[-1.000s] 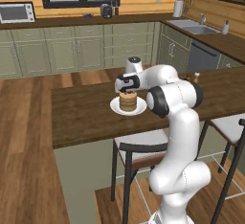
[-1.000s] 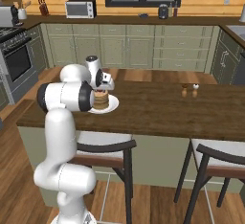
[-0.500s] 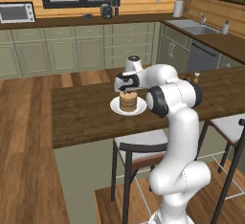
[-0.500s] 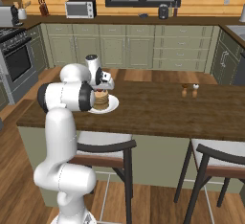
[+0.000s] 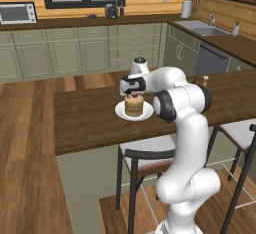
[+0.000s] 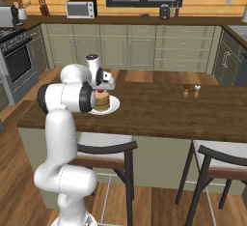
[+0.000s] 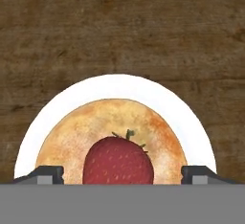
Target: Take the strawberry from the fridge and place it on top of the pancake, located on the dining counter.
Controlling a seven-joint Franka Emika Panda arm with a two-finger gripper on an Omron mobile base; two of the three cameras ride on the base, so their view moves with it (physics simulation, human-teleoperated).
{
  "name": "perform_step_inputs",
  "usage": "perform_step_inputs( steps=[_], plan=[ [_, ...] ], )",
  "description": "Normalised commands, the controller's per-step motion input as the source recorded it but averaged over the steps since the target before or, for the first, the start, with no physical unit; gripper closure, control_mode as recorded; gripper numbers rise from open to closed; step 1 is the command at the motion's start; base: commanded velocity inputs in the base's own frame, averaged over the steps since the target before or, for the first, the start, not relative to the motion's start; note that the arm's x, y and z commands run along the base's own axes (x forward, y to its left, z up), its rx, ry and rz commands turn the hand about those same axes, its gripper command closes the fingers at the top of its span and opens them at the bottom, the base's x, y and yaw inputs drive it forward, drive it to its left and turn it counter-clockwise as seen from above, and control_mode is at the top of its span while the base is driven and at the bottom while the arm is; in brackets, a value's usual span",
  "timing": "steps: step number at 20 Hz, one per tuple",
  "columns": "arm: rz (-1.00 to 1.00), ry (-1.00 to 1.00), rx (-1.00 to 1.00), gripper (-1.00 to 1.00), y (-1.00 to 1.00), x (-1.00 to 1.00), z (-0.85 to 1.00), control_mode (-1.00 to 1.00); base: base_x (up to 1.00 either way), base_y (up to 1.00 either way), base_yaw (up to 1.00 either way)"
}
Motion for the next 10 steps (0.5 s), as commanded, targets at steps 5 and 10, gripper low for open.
perform_step_inputs(
  steps=[5, 10],
  plan=[
    [0.00, 0.00, -0.08, -1.00, 0.08, -0.27, 0.40, -1.00, 0.00, 0.00, 0.00],
    [-0.03, 0.00, -0.02, -1.00, 0.01, -0.88, 0.17, -1.00, 0.00, 0.00, 0.00]
  ],
)
